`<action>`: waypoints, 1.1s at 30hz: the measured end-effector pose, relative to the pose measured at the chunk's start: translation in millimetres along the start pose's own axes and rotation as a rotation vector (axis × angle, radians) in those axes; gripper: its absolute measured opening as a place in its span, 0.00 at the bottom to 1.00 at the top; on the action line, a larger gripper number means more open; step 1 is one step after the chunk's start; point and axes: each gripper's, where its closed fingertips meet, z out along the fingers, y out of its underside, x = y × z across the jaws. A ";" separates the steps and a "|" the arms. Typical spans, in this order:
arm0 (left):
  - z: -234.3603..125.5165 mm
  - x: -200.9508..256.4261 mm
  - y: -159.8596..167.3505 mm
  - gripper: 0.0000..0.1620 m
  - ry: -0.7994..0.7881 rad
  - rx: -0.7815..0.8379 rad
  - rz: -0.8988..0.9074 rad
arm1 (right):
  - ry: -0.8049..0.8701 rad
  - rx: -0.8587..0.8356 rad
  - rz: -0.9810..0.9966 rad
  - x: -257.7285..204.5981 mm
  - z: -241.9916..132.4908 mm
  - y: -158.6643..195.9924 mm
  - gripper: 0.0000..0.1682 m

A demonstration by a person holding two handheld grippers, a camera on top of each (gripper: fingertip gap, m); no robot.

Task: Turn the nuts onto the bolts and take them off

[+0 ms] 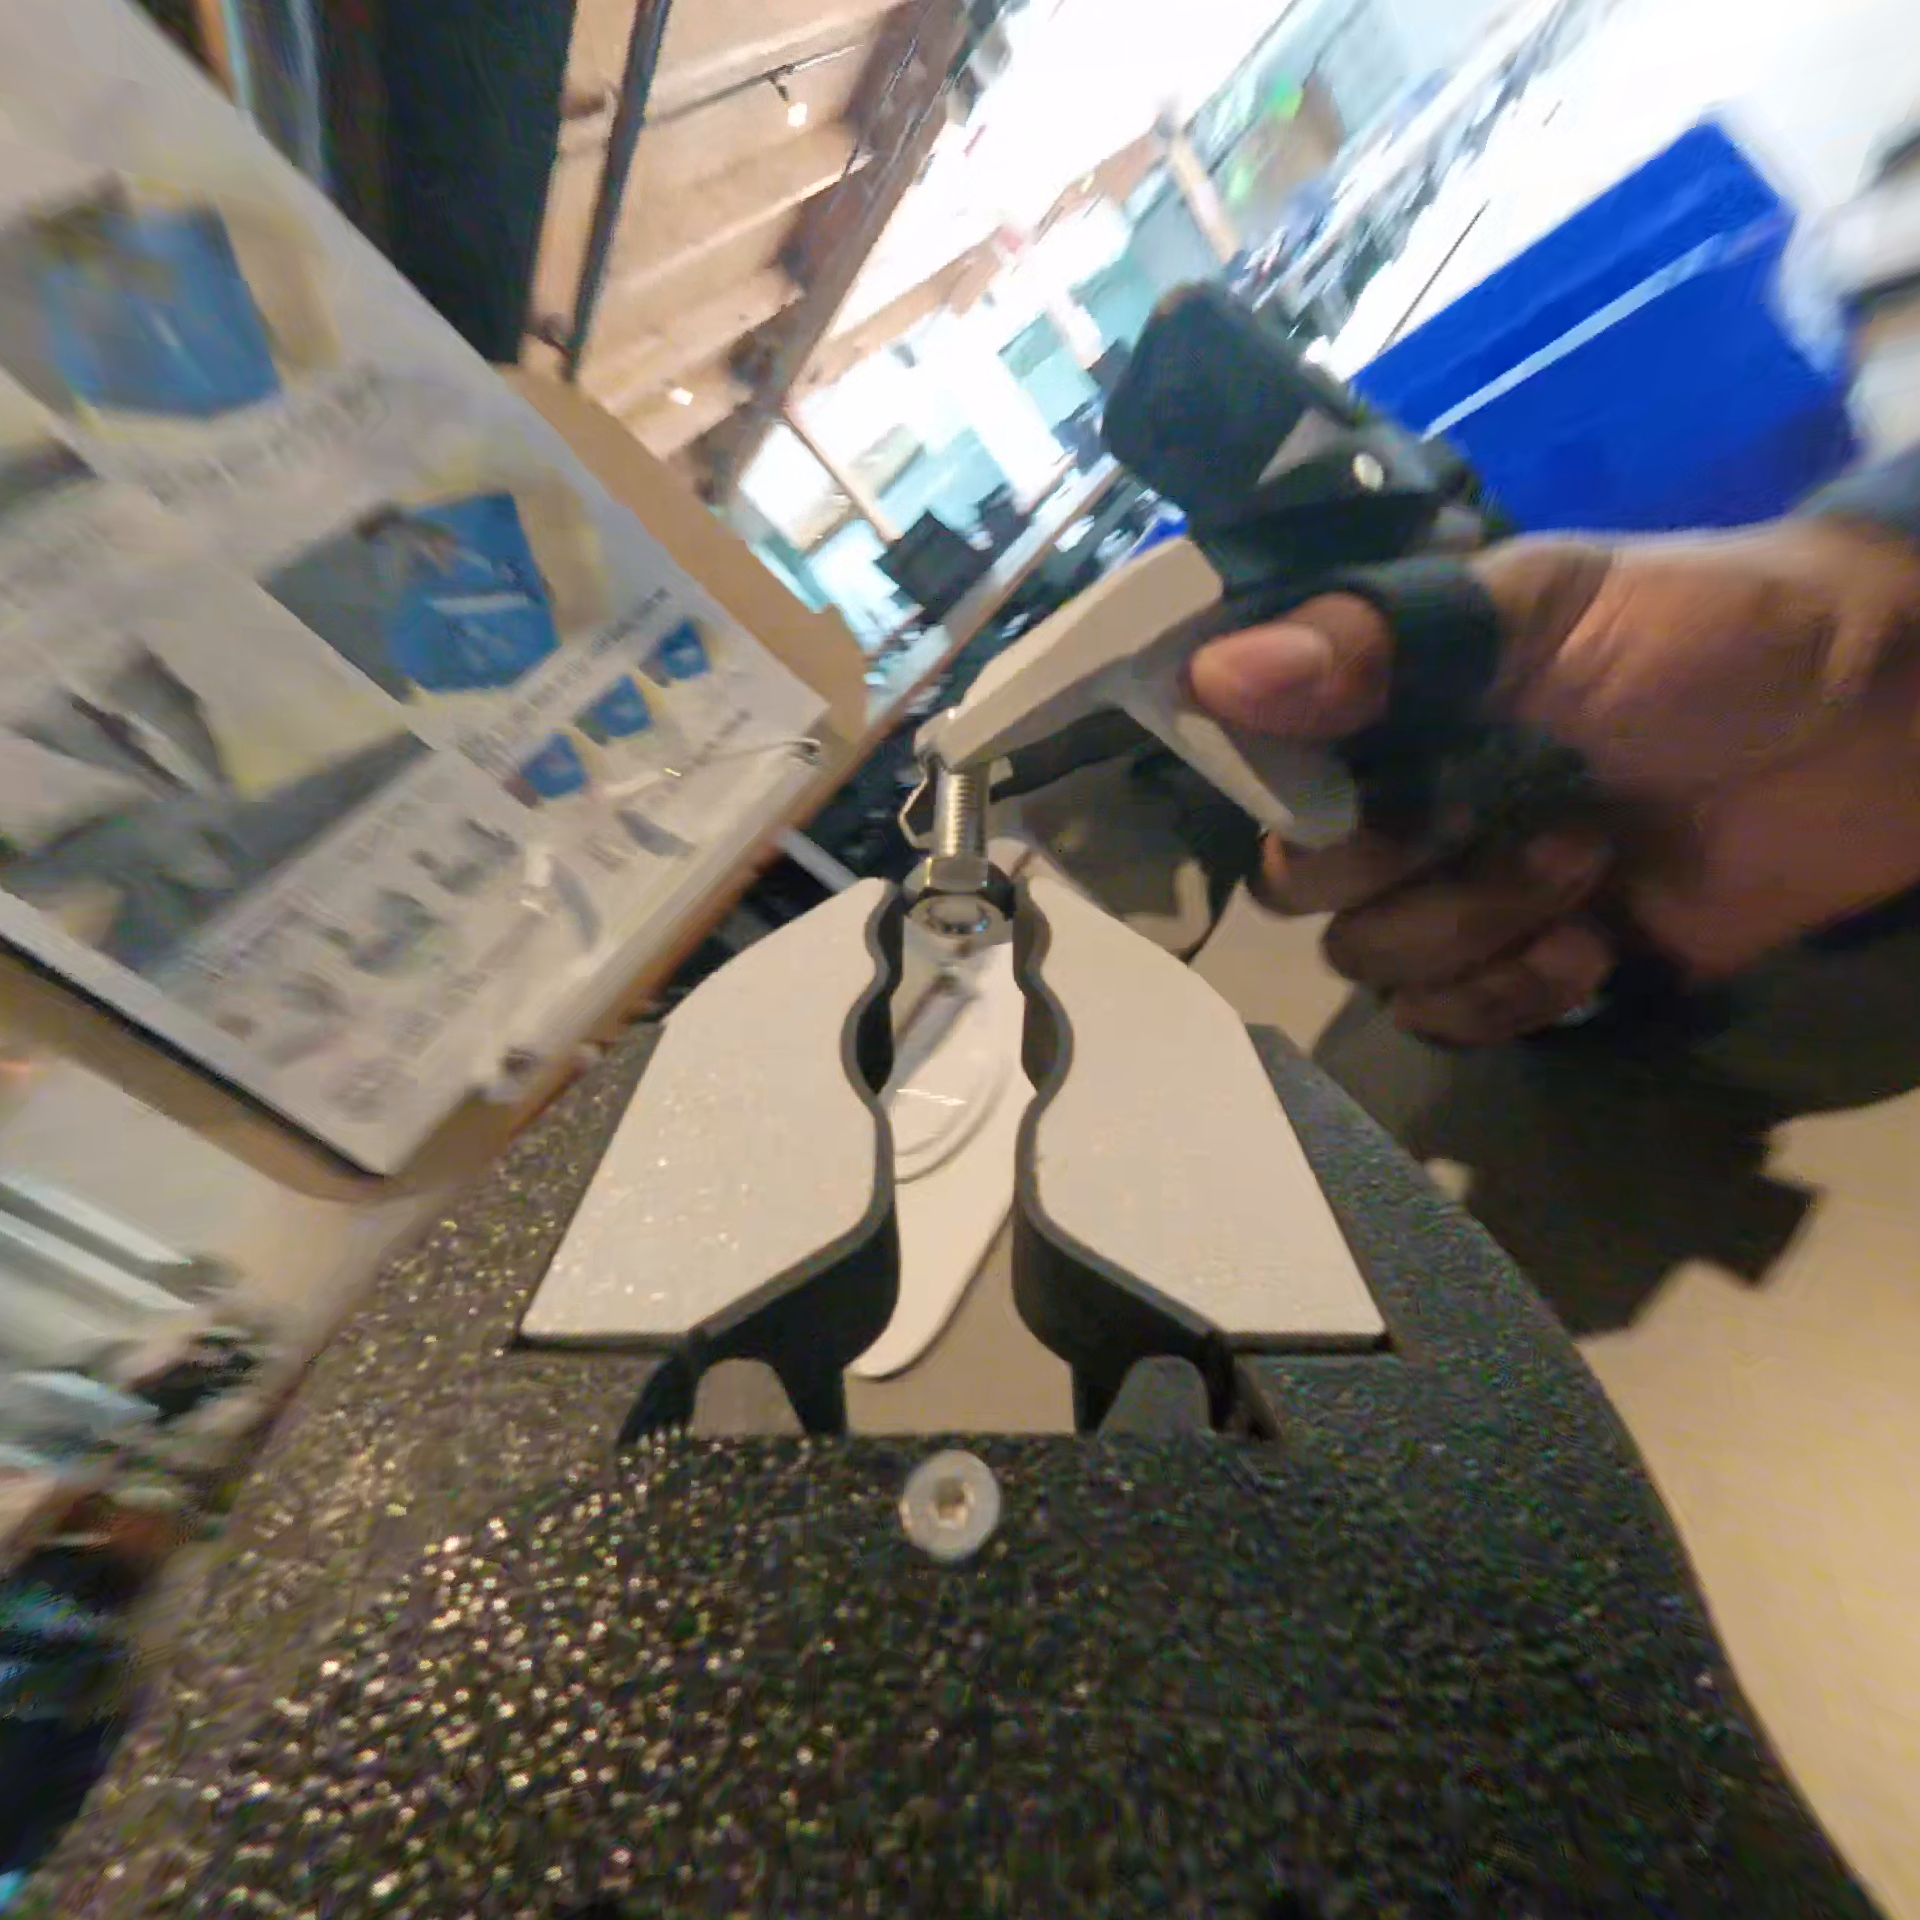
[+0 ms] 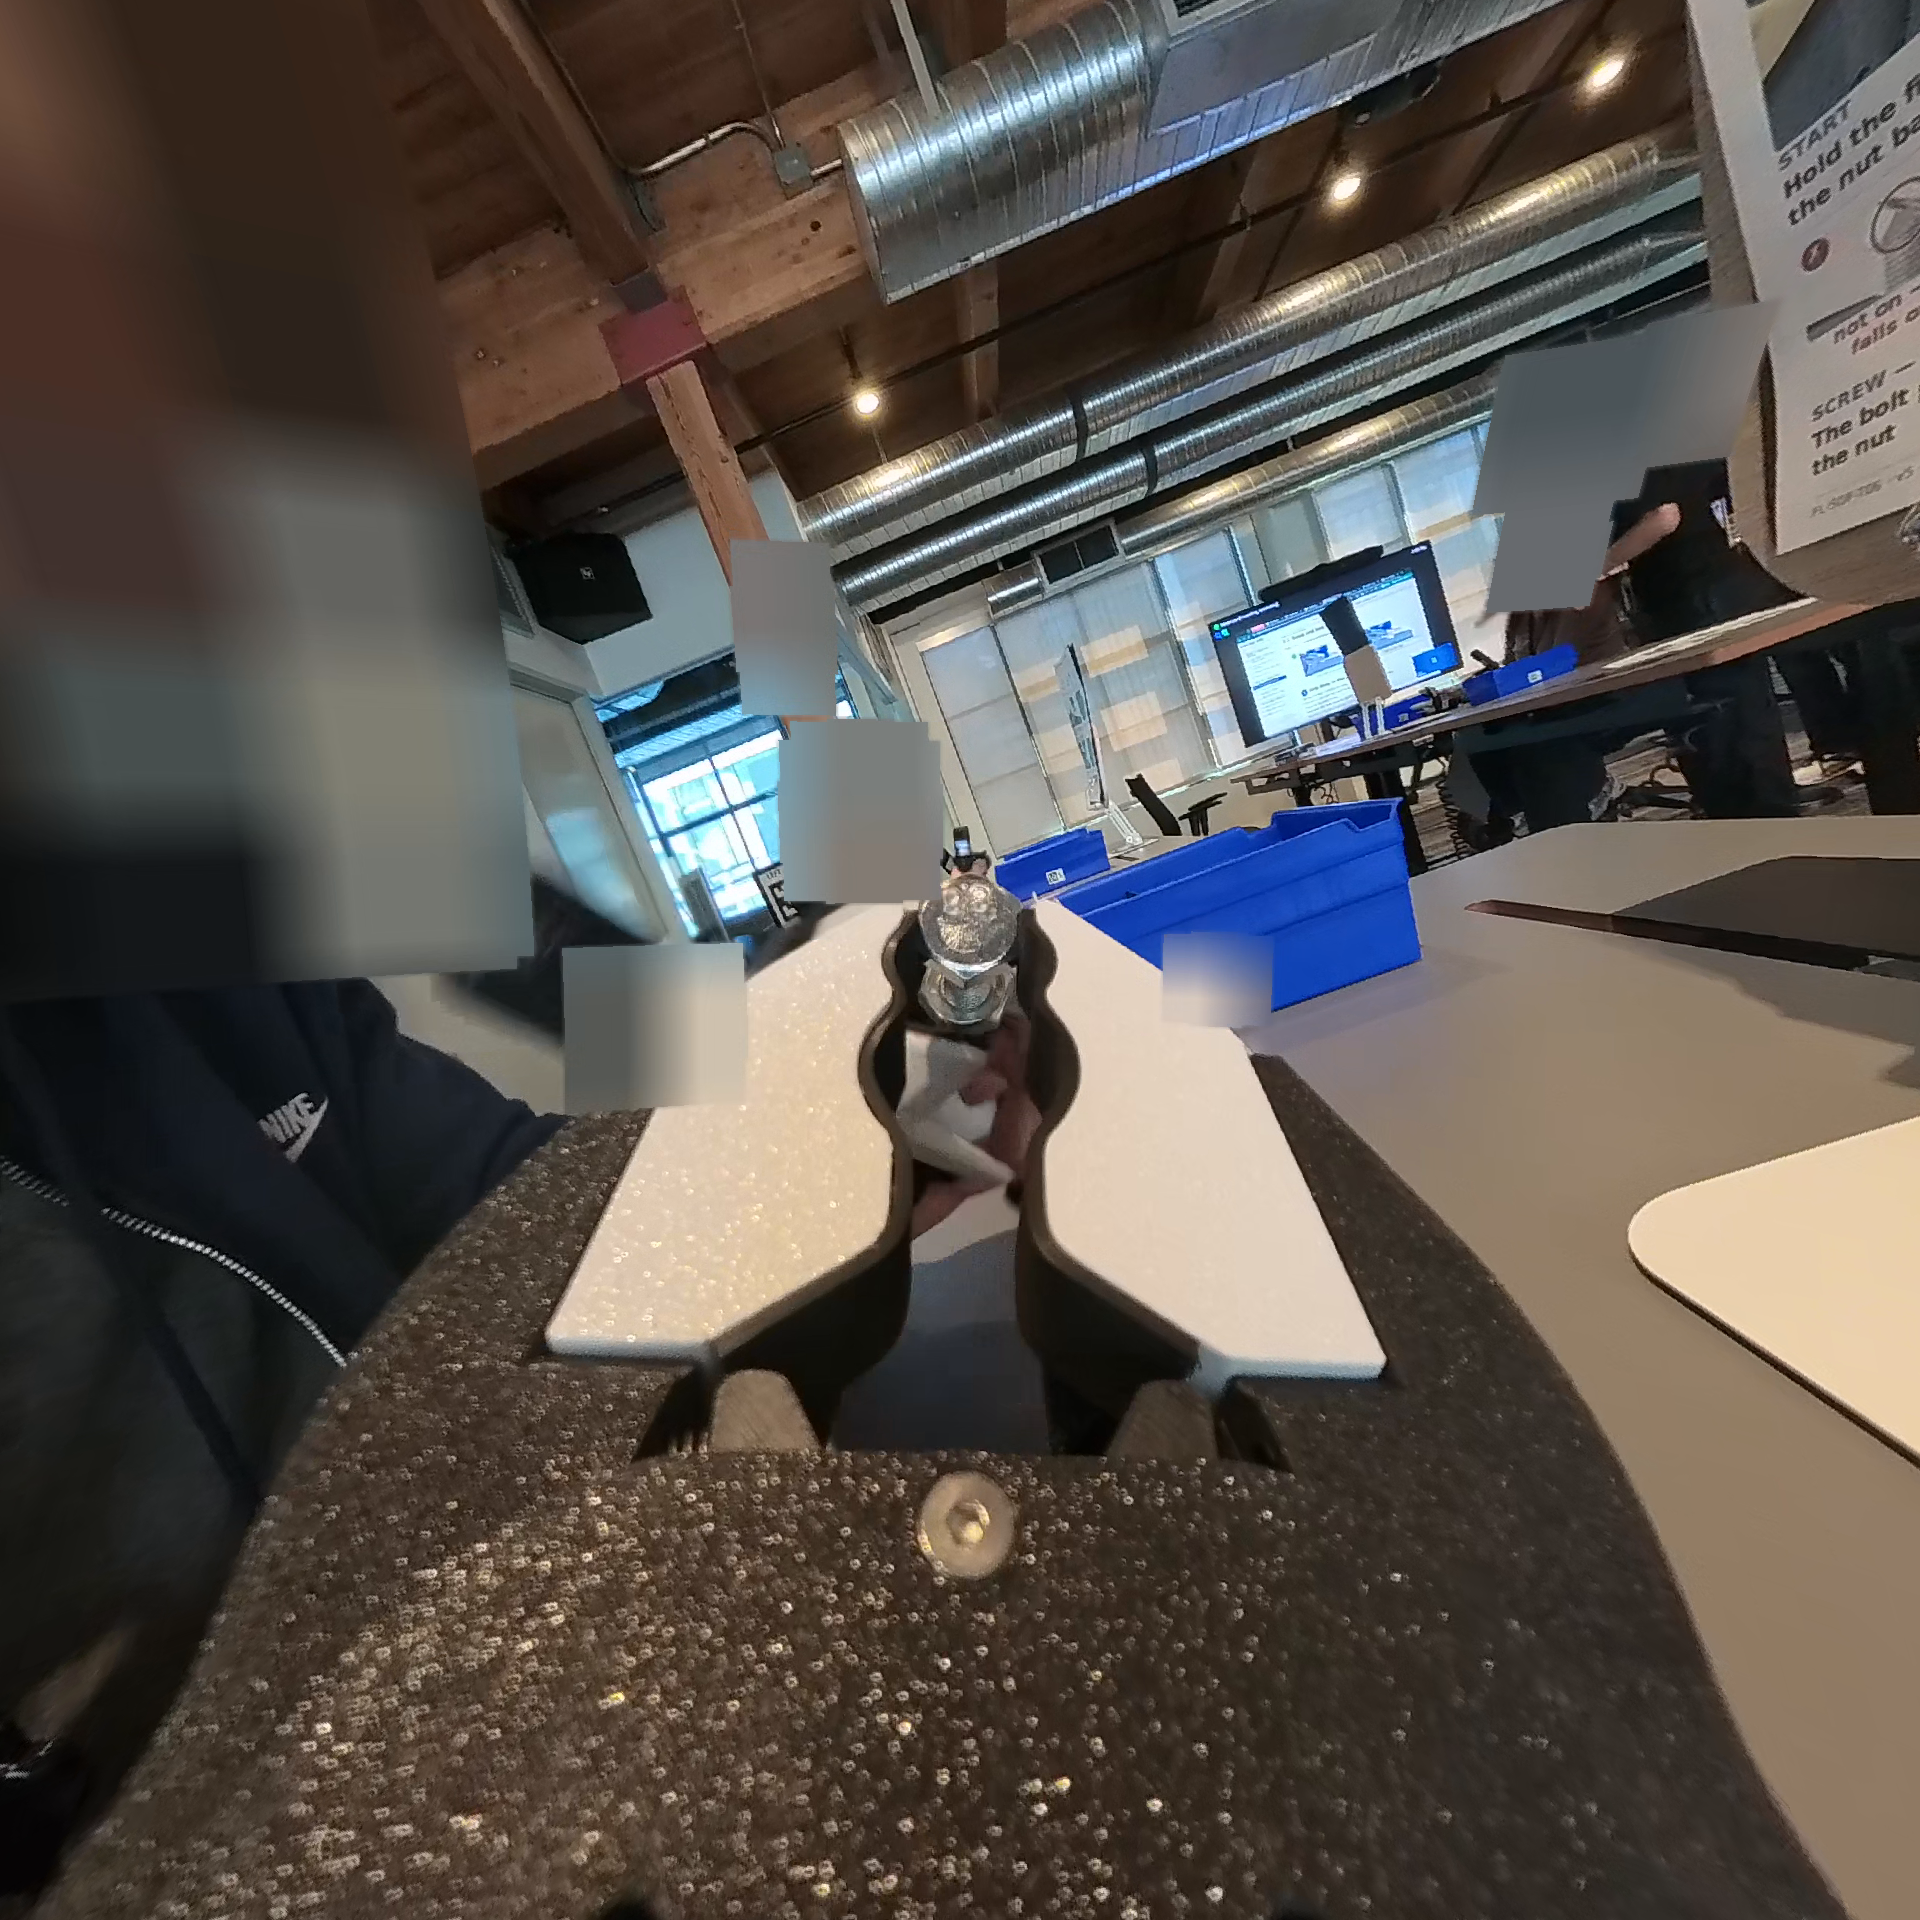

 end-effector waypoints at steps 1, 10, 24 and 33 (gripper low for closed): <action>-0.2 -0.2 -0.6 0.12 -0.026 -0.005 0.069 | -0.003 0.005 0.004 -0.2 -0.2 -0.5 0.10; 0.5 2.4 -9.3 0.30 0.277 0.160 -0.825 | -0.001 0.029 0.015 1.3 -3.2 -5.5 0.10; -1.0 5.6 -9.3 0.10 0.388 0.211 -1.108 | -0.005 0.020 0.018 0.8 -1.7 -2.6 0.10; -0.9 1.8 -4.3 0.14 0.013 0.046 -0.051 | -0.010 0.027 0.030 0.0 -0.9 -2.2 0.10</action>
